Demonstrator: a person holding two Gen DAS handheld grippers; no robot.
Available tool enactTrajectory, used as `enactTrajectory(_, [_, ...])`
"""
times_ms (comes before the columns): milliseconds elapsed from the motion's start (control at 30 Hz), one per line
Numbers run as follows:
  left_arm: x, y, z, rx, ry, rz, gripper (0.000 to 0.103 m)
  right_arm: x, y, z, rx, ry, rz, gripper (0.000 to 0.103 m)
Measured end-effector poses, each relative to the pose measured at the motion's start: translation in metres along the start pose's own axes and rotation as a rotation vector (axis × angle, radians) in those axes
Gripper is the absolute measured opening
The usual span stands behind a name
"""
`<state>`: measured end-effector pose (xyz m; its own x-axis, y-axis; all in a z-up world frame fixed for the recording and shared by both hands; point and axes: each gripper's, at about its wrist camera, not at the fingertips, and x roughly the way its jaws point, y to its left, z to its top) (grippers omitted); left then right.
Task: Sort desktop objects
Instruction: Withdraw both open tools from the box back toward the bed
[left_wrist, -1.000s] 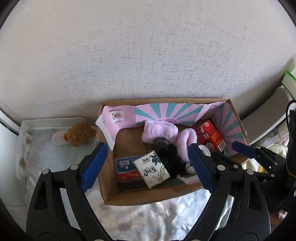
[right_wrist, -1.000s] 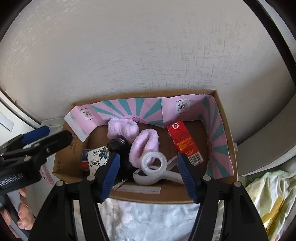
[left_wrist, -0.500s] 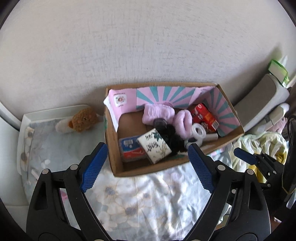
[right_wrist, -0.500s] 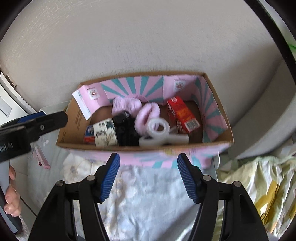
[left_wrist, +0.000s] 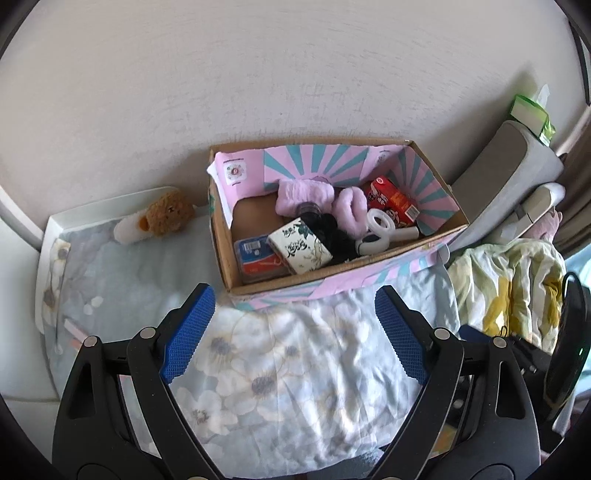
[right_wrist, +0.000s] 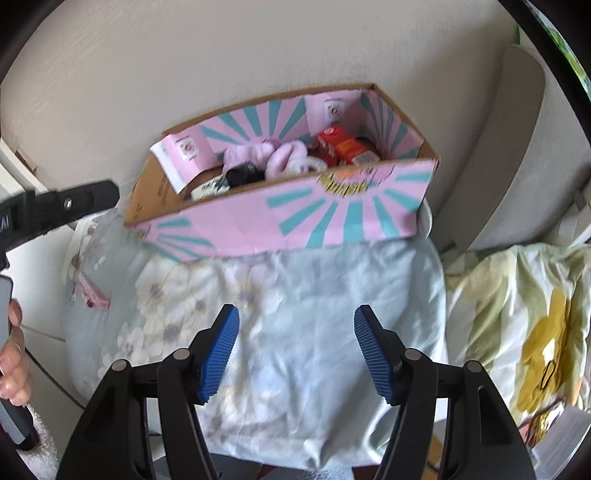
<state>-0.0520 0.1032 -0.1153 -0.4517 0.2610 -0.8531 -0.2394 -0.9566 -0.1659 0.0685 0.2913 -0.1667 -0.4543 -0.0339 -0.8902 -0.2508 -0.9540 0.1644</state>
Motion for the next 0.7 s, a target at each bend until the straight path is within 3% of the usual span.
enactTrajectory(267, [-0.026,0.022,-0.010,-0.015,-0.041,0.002,0.088,-0.012,0.052,-0.019,-0.070,-0.020,0.065,0.061])
enactTrajectory(700, [-0.089,0.087,-0.014,-0.098,-0.155,0.081,0.088,-0.058,0.139,0.001,-0.210,-0.154,0.187,0.061])
